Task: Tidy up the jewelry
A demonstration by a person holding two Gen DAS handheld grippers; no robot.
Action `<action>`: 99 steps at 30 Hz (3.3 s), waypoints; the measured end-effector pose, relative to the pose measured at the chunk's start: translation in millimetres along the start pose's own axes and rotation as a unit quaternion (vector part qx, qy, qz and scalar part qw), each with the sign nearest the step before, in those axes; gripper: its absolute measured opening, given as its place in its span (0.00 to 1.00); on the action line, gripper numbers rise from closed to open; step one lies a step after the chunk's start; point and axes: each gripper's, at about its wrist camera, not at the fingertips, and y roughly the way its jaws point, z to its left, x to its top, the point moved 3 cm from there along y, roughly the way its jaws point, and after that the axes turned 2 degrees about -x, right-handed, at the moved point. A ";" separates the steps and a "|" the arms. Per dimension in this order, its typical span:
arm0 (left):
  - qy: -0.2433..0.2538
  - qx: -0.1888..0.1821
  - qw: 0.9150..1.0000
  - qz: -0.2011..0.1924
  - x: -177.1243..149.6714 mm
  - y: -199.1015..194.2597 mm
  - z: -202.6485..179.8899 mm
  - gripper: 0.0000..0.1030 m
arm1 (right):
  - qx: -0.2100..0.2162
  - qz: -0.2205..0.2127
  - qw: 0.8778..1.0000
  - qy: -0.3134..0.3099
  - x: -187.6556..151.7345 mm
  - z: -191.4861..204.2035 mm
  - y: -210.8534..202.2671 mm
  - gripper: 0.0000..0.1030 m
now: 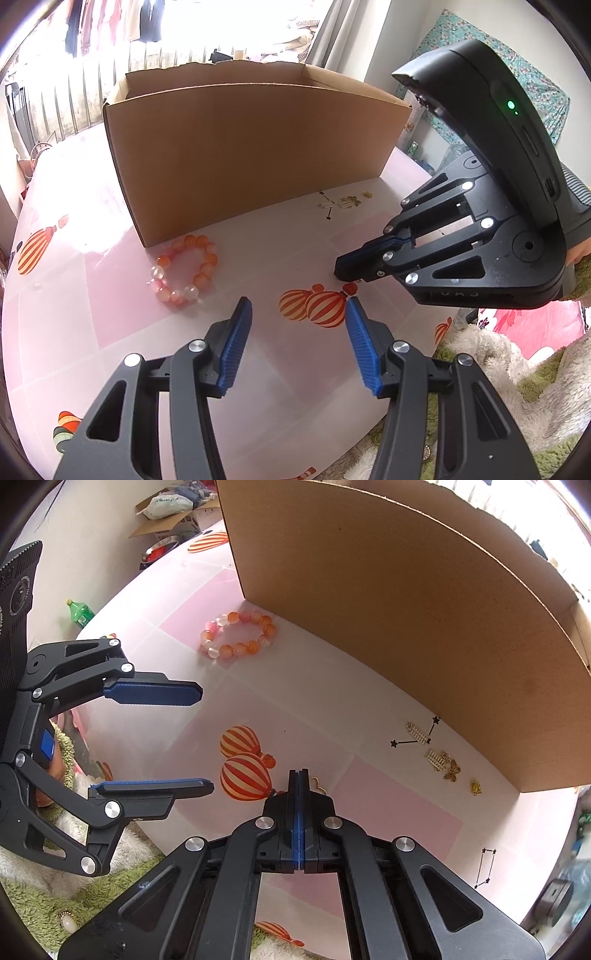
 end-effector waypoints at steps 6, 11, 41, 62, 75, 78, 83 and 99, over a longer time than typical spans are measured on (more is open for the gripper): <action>-0.002 0.001 1.000 0.001 -1.2 1.1 2.5 0.50 | 0.034 0.006 0.998 0.048 -6.3 -21.1 -13.1 0.03; -0.003 0.000 1.000 -0.001 -1.3 -0.8 3.3 0.50 | 0.062 0.037 0.990 0.124 -18.8 -34.4 -9.9 0.20; -0.006 0.003 1.000 0.002 -2.1 -2.0 3.0 0.50 | -0.038 -0.046 0.994 0.092 13.1 -5.5 11.4 0.10; -0.009 0.011 1.000 0.002 -2.3 0.2 2.5 0.50 | 0.004 -0.044 0.992 0.120 6.0 -31.7 -1.4 0.00; 0.013 0.000 1.000 -0.015 22.5 29.4 -27.6 0.50 | -0.002 -0.092 0.979 0.184 -29.4 -63.4 -18.5 0.41; 0.019 0.019 1.000 0.003 27.3 43.1 -32.1 0.46 | -0.008 -0.111 0.975 0.193 -39.0 -69.0 -23.3 0.50; 0.034 0.062 0.997 0.033 28.6 57.9 -36.2 0.35 | -0.005 -0.135 0.968 0.212 -54.3 -85.0 -27.3 0.61; 0.073 0.112 0.988 0.082 39.0 71.7 -47.3 0.14 | 0.035 -0.182 0.944 0.273 -81.8 -126.6 -25.7 0.66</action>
